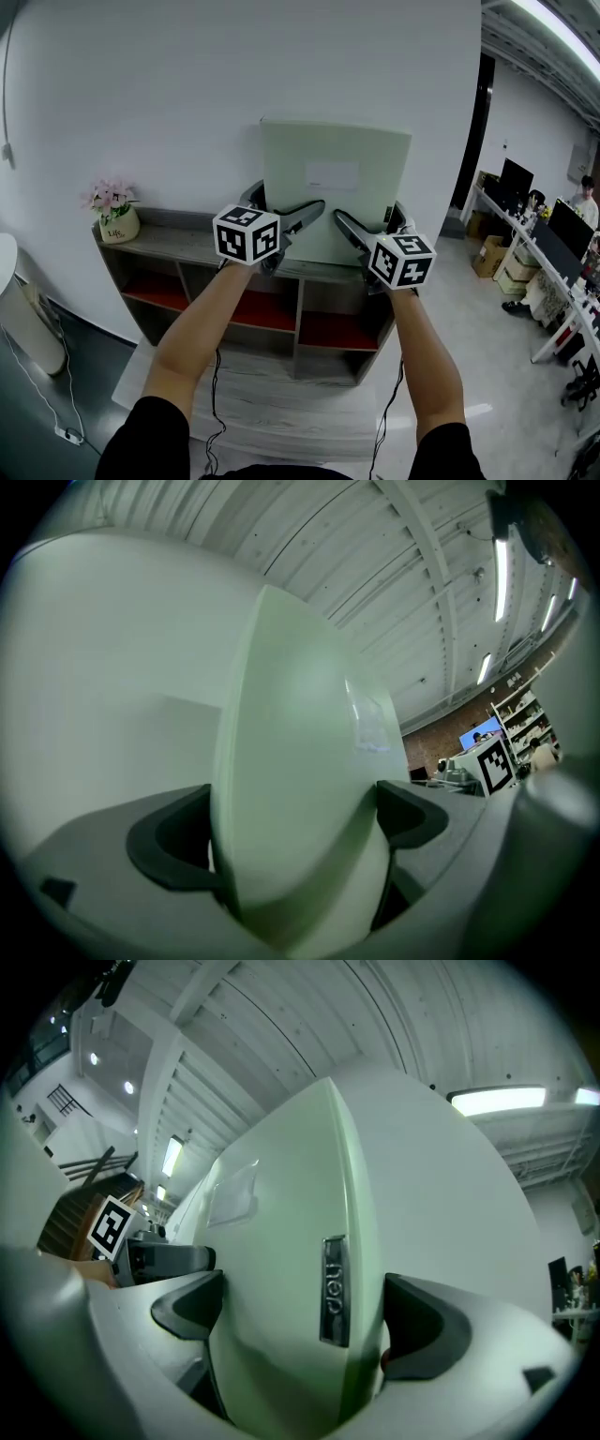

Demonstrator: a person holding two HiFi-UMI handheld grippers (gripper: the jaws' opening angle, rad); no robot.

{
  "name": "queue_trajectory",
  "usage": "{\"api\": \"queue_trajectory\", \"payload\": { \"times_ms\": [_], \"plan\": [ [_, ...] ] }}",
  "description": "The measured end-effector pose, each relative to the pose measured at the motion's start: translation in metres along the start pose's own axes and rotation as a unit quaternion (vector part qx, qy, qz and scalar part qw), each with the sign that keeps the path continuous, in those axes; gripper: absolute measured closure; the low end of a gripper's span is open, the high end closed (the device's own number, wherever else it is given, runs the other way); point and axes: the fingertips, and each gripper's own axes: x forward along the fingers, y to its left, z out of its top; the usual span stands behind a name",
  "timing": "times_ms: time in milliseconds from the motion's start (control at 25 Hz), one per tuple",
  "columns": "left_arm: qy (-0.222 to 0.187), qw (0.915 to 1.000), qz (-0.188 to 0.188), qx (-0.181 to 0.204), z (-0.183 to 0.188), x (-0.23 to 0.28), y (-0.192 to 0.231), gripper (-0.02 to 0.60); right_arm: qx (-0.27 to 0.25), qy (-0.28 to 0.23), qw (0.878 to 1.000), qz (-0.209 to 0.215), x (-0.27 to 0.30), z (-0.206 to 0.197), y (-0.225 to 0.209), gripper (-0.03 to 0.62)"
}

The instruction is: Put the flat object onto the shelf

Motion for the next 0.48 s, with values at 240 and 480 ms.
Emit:
{"api": "queue_trajectory", "payload": {
  "times_ms": [240, 480],
  "plan": [
    [0.008, 0.9999, -0.003, 0.01, -0.006, 0.01, 0.005, 0.044, 0.018, 0.02, 1.0, 0.003, 0.008, -0.013, -0.007, 0.066],
    [0.003, 0.9998, -0.01, -0.015, -0.015, 0.018, 0.011, 0.043, 0.042, 0.039, 0.998, -0.001, 0.012, -0.021, -0.013, 0.068]
  ]
}}
